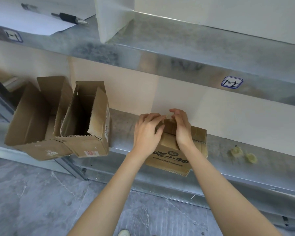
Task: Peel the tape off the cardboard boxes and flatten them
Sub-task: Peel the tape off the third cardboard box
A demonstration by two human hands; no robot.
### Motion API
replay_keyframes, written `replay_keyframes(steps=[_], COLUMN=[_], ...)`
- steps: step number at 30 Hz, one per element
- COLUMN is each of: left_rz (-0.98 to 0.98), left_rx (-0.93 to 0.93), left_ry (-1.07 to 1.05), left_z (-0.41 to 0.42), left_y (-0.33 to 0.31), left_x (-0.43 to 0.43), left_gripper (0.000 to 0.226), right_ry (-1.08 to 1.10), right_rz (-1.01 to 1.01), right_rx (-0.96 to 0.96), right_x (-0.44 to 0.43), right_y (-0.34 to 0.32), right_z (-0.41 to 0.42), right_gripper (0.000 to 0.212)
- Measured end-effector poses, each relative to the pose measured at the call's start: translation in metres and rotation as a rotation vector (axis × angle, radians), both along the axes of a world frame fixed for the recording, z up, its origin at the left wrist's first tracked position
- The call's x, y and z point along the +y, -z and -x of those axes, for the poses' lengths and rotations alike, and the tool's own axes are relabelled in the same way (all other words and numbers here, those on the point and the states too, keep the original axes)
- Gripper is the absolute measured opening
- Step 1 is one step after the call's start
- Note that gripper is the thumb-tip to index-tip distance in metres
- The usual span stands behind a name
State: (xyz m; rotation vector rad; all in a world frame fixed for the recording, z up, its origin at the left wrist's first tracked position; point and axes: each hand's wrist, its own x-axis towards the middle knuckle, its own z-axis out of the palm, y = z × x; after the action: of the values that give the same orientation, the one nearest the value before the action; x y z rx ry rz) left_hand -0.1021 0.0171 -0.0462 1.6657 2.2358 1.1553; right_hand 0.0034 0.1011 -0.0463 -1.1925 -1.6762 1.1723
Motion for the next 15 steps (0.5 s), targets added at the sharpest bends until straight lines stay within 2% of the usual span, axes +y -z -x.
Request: replay_keyframes(steps=[2,6,10,15], left_rz=[0.01,0.009,0.006,0.042], left_rx=[0.006,-0.051,-0.162,-0.117], left_ry=[0.024,0.038,0.035,0.069], left_z=[-0.001,-0.003,0.004,0.011], left_y=[0.003,0.006,0.009,0.011], left_x=[0.001,0.004,0.009,0.009], left_gripper=[0.034,0.034,0.038,0.042], right_ry=[-0.018,-0.069,-0.103,-0.118], right_rz=[-0.032,-0.15,-0.206,-0.223], right_rx=[-0.041,-0.155,-0.259,-0.296], right_x=[0.0,0.002,0.003,0.004], right_y=[0.001,0.004,0.002,0.002], right_z=[0.001,0.0,-0.002,-0.002], right_gripper=[0.015,0.029,0.023,0.018])
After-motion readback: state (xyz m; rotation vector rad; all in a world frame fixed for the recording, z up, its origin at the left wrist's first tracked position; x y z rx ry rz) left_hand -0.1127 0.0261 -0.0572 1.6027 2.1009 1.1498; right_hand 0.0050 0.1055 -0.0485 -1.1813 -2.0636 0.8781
